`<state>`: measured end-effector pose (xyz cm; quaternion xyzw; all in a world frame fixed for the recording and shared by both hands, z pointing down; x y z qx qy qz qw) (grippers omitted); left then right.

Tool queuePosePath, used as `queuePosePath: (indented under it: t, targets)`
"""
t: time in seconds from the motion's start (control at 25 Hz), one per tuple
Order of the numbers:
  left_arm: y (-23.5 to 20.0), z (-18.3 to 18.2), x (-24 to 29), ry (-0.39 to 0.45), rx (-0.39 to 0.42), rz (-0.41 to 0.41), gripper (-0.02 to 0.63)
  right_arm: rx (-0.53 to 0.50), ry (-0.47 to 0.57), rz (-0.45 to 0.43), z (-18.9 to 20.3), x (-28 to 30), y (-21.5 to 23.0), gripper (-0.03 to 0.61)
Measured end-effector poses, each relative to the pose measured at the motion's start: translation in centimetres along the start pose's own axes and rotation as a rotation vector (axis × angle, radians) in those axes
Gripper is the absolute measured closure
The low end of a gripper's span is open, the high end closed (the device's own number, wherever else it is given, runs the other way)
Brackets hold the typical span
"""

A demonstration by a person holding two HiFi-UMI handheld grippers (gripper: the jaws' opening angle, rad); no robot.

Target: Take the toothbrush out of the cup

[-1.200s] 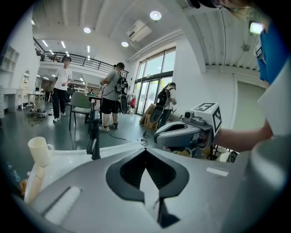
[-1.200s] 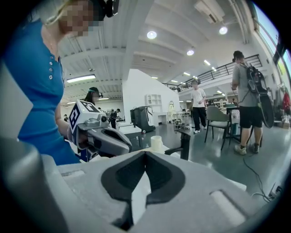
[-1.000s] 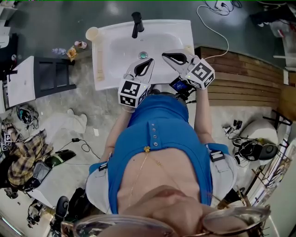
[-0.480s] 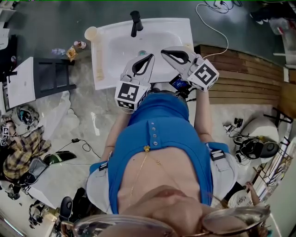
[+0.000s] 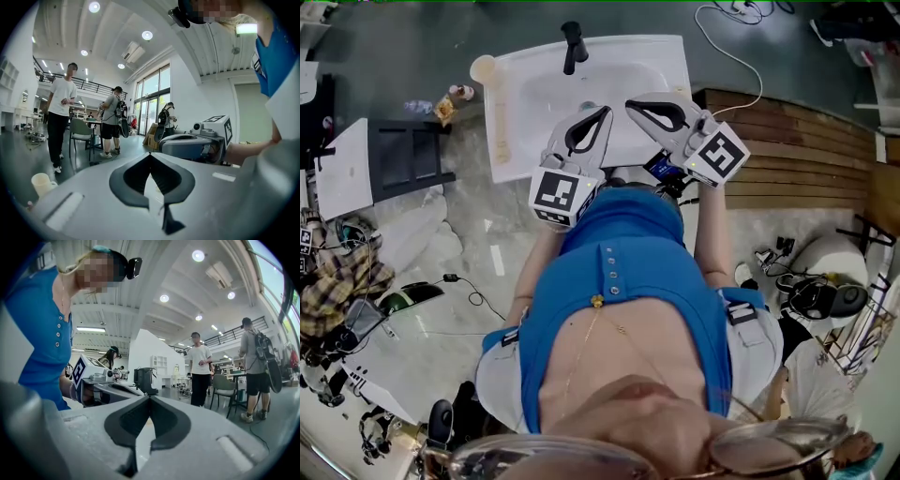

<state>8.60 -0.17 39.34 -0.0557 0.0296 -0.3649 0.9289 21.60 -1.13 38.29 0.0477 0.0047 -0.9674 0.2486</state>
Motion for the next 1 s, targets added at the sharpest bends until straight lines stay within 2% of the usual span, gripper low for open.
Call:
queuePosePath:
  t: [1.0]
  targets:
    - [0.35, -0.82, -0.19, 0.012, 0.0, 0.003, 0.612, -0.003, -0.019, -0.022, -0.58, 0.2, -0.4, 0.577]
Point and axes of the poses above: the fingertips, and each gripper's own axes: x forward along the fingers, y to its right, z out of its underside, the point moved 7 cm from there along -x, backward along the fingers, and after that the axes turned 10 degrees about y, right-handed, at the moved point
